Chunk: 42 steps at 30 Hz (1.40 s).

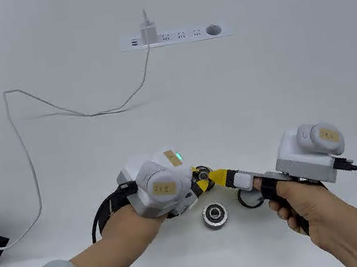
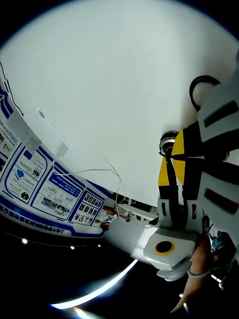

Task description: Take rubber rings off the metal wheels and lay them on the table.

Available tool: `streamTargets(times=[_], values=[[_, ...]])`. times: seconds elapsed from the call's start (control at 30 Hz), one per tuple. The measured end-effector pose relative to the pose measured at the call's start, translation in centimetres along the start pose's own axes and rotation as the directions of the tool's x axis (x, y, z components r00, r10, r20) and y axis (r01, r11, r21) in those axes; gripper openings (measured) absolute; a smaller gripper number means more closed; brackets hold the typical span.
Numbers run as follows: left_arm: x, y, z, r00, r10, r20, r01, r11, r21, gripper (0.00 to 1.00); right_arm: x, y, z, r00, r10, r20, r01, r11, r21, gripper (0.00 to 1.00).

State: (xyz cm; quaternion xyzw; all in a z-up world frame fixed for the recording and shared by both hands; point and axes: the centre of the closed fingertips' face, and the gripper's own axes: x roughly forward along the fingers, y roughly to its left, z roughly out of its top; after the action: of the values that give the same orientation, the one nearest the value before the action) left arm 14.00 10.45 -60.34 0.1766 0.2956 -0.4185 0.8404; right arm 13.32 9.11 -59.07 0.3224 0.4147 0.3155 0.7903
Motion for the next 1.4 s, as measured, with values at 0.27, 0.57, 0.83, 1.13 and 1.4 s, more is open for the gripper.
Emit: streamTargets(times=[0.27, 0.57, 0.83, 1.13, 1.4], values=[[-0.1, 0.2, 0.2, 0.9999, 0.001, 0.011, -0.001, 1.000, 0.002, 0.16, 0.1, -0.2, 0.1, 0.9999, -0.011, 0.000, 0.011, 1.000, -0.006, 0.02], [-0.6, 0.5, 0.3, 0.9994, 0.012, 0.032, -0.011, 1.000, -0.007, 0.24, 0.0, 0.0, 0.0, 0.9999, -0.012, -0.001, 0.012, 1.000, -0.009, 0.02], [-0.9, 0.3, 0.2, 0.9990, 0.013, 0.042, -0.013, 1.000, -0.012, 0.31, -0.1, 0.3, 0.0, 1.0000, -0.001, 0.000, 0.001, 1.000, -0.010, 0.02], [-1.4, -0.3, -0.2, 0.9987, 0.008, 0.051, -0.007, 1.000, -0.006, 0.37, -0.4, 1.4, 0.0, 0.9997, 0.023, 0.007, -0.023, 1.000, -0.010, 0.02], [-1.9, 0.0, -0.6, 0.9983, 0.028, 0.051, -0.027, 0.999, -0.018, 0.41, -1.3, 2.0, -0.5, 0.9993, 0.035, 0.015, -0.035, 0.999, -0.001, 0.02]])
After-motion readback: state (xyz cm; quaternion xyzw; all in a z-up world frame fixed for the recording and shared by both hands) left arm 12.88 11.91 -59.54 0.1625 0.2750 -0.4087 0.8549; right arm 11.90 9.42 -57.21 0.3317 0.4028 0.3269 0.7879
